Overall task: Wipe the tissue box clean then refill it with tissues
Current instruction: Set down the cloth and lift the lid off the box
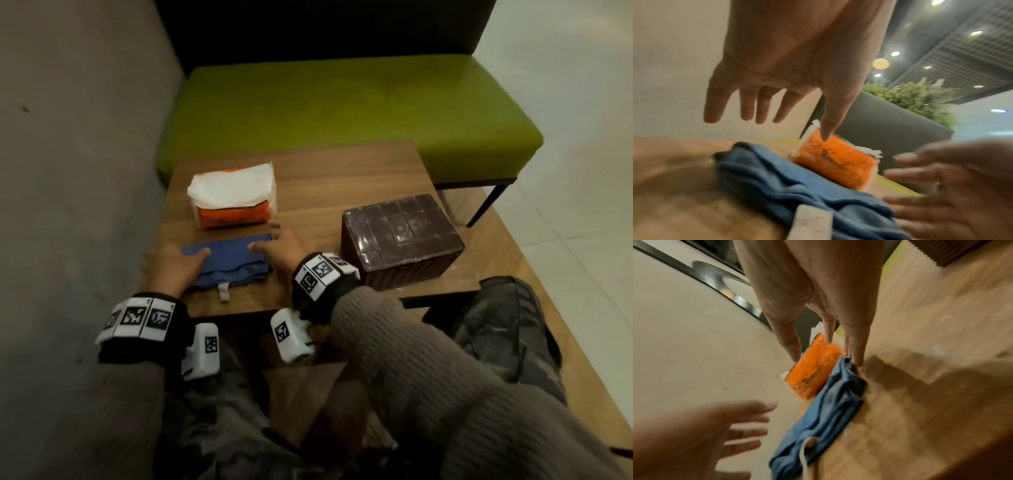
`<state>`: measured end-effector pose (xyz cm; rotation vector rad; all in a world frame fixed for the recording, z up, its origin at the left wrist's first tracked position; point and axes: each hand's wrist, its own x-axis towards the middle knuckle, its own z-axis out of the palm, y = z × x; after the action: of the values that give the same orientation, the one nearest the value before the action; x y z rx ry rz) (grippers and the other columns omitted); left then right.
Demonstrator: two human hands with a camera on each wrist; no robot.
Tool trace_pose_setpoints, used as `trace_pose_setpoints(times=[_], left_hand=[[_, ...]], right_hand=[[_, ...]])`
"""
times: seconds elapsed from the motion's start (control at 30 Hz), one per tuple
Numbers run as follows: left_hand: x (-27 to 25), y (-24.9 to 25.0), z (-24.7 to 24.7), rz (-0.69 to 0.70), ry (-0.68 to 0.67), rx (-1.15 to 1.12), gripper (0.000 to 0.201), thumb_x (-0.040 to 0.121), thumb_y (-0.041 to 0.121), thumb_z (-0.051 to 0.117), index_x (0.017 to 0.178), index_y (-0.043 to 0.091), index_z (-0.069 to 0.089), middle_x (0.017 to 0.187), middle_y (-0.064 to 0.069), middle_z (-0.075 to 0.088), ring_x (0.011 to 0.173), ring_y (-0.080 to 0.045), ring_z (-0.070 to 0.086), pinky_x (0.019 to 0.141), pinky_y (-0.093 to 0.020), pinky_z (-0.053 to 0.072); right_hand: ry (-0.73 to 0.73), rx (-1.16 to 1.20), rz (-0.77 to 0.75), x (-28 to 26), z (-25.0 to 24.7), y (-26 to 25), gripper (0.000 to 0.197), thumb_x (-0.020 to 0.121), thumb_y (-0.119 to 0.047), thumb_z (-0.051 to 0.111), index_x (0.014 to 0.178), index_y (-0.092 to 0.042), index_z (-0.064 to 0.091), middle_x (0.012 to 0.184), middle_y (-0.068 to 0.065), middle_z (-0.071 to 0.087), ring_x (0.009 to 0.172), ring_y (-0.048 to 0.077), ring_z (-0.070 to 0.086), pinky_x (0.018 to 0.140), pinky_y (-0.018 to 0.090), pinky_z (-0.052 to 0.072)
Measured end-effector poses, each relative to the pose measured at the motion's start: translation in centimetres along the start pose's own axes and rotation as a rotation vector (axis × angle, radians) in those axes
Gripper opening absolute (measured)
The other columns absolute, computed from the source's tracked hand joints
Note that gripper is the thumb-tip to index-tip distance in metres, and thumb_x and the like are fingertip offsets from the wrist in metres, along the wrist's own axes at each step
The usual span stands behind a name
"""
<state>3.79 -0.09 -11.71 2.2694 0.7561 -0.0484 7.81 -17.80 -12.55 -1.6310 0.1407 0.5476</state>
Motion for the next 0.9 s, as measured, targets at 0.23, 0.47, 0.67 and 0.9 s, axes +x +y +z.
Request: trace_pose_setpoints(times=[0.23, 0.47, 0.67, 0.9], left_hand=[[-2.6, 6.4, 4.9, 0.629, -0.245, 0.081, 0.076, 0.063, 0.061, 0.062, 0.132, 0.033, 0.045, 0.136, -0.006, 0.048, 0.125, -0.027, 0.045, 0.102, -0.05, 0.041], [-8.6, 11.4, 9.9, 0.641, -0.639, 0.079, 0.13, 0.057, 0.051, 0.082, 0.149, 0.029, -0.007, 0.158, 0.006, -0.005, 0.144, -0.012, 0.003, 0.117, -0.04, 0.015], [-8.9, 13.3, 12.9, 0.693, -0.62, 0.072, 0.137, 0.052, 0.047, 0.086, 0.146, 0.037, -0.013, 0.155, 0.001, -0.003, 0.143, -0.016, 0.004, 0.109, -0.032, 0.014], [-7.4, 11.4, 11.1, 0.747, -0.584, 0.128, 0.136, 0.056, 0.037, 0.088, 0.146, 0.034, -0.014, 0.15, 0.002, 0.008, 0.138, -0.012, 0.015, 0.11, -0.03, 0.019]], right_hand=[[-0.11, -0.105, -0.297, -5.4, -4.9, -5.1, 0.039, 0.083, 0.001, 0.067, 0.12, -0.002, 0.054, 0.102, 0.007, 0.059, 0.093, 0.018, 0.056, 0.074, 0.018, 0.047], [-0.052, -0.998, -0.305, -8.6, -17.8, -6.6, 0.081, 0.073, -0.033, 0.08, 0.14, -0.019, 0.036, 0.141, 0.008, 0.038, 0.128, 0.024, 0.041, 0.1, 0.035, 0.042], [-0.123, -1.477, -0.018, -8.5, -22.6, -4.5, 0.143, 0.049, -0.048, 0.089, 0.15, -0.031, -0.011, 0.159, 0.002, -0.006, 0.146, 0.03, -0.008, 0.111, 0.063, 0.02], [-0.208, -1.469, -0.11, -7.5, -21.7, -4.4, 0.131, 0.059, -0.034, 0.088, 0.152, -0.02, -0.003, 0.155, 0.009, 0.007, 0.142, 0.036, 0.004, 0.111, 0.051, 0.03]])
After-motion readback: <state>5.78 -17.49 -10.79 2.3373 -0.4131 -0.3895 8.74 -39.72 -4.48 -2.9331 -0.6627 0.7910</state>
